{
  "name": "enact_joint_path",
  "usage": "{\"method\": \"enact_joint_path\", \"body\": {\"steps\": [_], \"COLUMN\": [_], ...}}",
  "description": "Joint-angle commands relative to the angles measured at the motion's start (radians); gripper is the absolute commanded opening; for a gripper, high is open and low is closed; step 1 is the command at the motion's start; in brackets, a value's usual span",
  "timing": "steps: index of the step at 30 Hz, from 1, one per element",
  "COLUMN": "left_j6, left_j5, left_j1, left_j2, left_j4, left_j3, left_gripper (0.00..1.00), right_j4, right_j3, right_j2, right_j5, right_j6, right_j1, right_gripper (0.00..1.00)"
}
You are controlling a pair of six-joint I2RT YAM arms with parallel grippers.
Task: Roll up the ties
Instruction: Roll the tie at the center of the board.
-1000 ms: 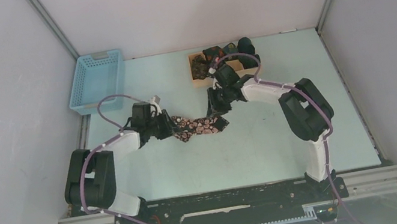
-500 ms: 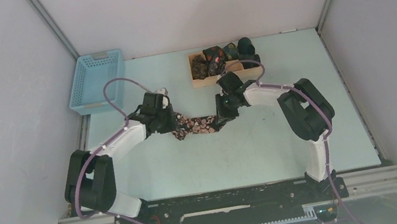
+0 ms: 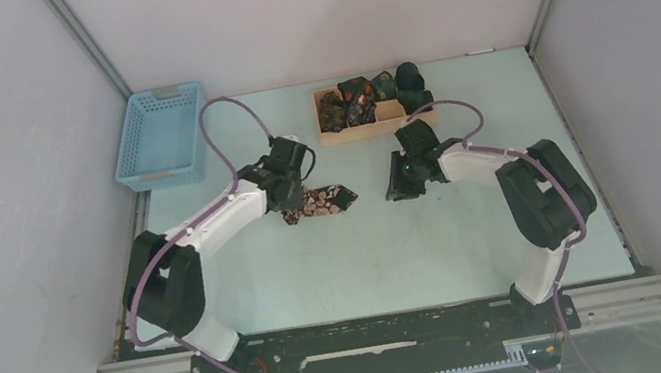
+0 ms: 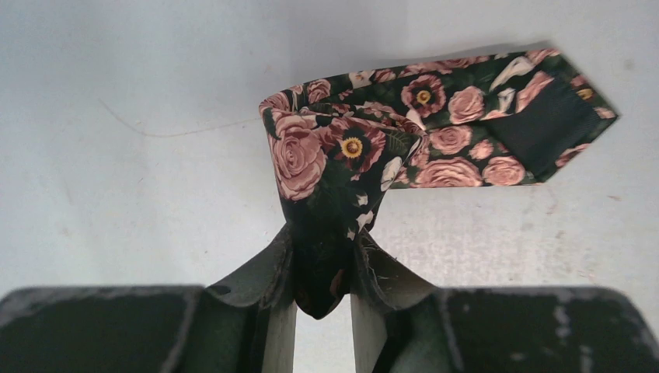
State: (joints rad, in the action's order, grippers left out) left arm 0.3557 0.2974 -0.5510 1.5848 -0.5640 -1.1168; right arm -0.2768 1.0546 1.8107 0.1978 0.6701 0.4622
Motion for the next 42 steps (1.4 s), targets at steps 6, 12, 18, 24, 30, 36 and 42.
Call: {"method": "enact_joint_path", "body": {"steps": [6,12,18,24,30,36,42], "left_j6": [-0.015,0.047,0.102,0.105,0.101,0.104,0.109], "left_j5": [0.250,0.289,0.343,0.449,0.520,0.598,0.617], "left_j1": [-0.072,-0.073,-0.075,-0.082,-0.090,-0.108,-0.132], "left_j2": [0.098,0.119,0.140,0.209,0.288,0.375,0.427], "left_j4": [-0.099,-0.094,-0.093,-0.140,-0.175,-0.213,-0.227], "left_j3": [-0.114,-0.118,-0.134,-0.189,-0.250,-0.308,-0.347], "left_gripper": [0.28,0.27,0.28,0.29,0.29,0.29,0.29], "right_j4": [0.108,0.109,0.115,0.118,0.127,0.130,0.136], "right_j3": [-0.054,-0.054,-0.054,-0.054,-0.054,-0.054,-0.054], "right_j2": [-0.132,-0.126,-0.116,-0.114,-0.105,-0.098,-0.093], "right_j5": [-0.025,-0.010,0.009,0.020,0.040,0.052,0.060], "right_j6": [0.043,0.043,0.044,0.046,0.049,0.051,0.052], "right_j1": [-0.030,-0.032,-0.031,-0.033,-0.034,-0.036,-0.037], "right_gripper": [0.25,0.25,0.25,0.25,0.25,0.25,0.25]}}
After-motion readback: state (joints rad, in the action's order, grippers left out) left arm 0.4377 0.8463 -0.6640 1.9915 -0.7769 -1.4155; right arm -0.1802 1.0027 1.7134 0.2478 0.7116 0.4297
